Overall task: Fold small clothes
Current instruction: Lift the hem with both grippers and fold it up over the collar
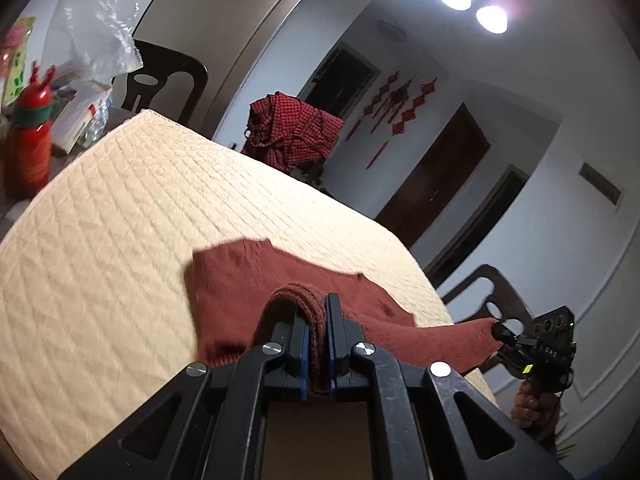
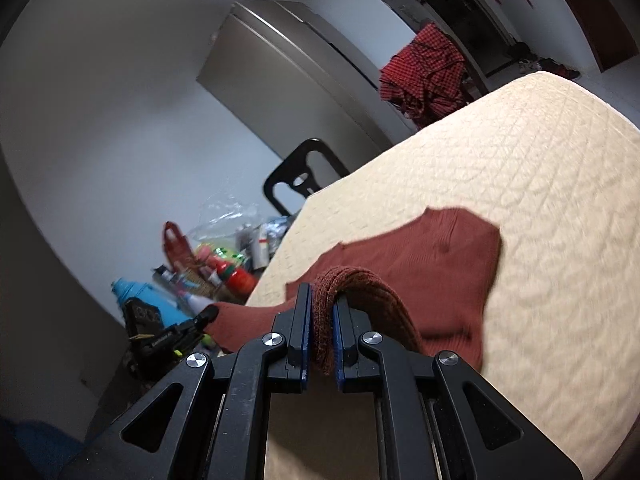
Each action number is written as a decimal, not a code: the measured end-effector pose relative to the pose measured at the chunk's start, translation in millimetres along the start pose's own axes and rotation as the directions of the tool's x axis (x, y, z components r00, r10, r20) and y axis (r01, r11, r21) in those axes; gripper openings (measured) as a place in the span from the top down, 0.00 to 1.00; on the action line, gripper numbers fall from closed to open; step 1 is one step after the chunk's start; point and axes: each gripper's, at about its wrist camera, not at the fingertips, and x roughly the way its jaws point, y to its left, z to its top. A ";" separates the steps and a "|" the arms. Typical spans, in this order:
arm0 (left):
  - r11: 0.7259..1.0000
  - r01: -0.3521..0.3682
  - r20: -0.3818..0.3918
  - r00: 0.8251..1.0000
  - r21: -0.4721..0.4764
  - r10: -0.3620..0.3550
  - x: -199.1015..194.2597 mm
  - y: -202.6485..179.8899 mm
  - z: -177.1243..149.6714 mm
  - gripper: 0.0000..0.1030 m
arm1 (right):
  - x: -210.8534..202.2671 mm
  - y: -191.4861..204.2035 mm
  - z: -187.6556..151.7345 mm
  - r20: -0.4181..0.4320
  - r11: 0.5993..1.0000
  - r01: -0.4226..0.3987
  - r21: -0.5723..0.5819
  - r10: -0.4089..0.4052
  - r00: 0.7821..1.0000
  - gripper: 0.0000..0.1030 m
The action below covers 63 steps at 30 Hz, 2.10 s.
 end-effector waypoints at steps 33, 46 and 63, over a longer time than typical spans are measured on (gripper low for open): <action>0.962 -0.155 -0.251 0.963 -0.224 0.096 153.0 79.0 32.1 0.92 | 132.7 -120.7 54.9 -0.176 0.921 0.193 0.338 -0.140 0.974 0.91; 0.941 -0.153 -0.162 0.981 -0.302 0.107 136.5 81.0 47.7 0.56 | 116.9 -126.0 72.3 -0.085 0.902 0.110 0.418 -0.081 0.993 0.70; 0.972 -0.204 -0.149 0.964 0.116 0.220 80.3 16.8 3.8 0.56 | 68.8 -55.7 21.3 -0.100 0.949 0.309 -0.055 -0.313 0.944 0.76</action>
